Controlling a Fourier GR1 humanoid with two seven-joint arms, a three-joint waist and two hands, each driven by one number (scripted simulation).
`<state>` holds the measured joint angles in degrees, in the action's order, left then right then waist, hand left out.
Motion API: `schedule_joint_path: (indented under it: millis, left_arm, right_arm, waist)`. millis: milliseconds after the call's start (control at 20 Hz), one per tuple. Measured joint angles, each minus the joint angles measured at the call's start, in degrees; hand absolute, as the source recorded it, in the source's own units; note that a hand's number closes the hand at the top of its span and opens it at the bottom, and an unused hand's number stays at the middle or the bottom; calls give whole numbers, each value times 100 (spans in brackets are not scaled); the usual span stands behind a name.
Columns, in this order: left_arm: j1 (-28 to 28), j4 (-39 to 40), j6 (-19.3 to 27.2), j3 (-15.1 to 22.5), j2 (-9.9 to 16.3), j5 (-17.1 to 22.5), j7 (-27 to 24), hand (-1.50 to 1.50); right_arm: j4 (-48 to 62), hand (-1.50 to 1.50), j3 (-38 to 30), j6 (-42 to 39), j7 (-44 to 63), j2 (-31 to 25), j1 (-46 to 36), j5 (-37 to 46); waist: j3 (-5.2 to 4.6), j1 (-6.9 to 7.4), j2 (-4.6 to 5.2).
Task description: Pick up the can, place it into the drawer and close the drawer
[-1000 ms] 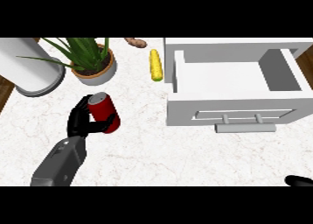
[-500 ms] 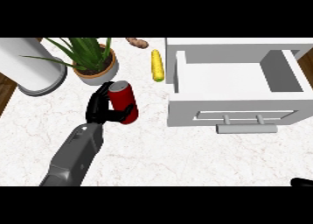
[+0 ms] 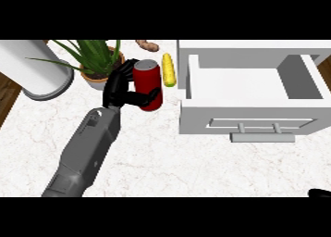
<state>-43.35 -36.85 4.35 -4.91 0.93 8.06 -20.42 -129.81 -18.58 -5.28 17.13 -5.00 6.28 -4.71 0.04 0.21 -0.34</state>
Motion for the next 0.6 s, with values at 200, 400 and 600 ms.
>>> schedule_joint_path:
  millis: [200,400,600]
  left_arm:
    - [-275,-797,203,173,-36,67,949,150]
    - [-606,-1416,745,689,-71,320,1637,150]
    - [-1047,-1723,1175,983,-84,355,2254,150]
  right_arm:
    - [22,-150,-65,-25,10,-48,-24,-48]
    - [-65,-150,15,43,237,-87,-171,14]
    - [50,-150,3,70,195,-104,-274,53]
  waist:
    - [1,7,-3]
    - [-2,-30,3]
    - [-2,-55,17]
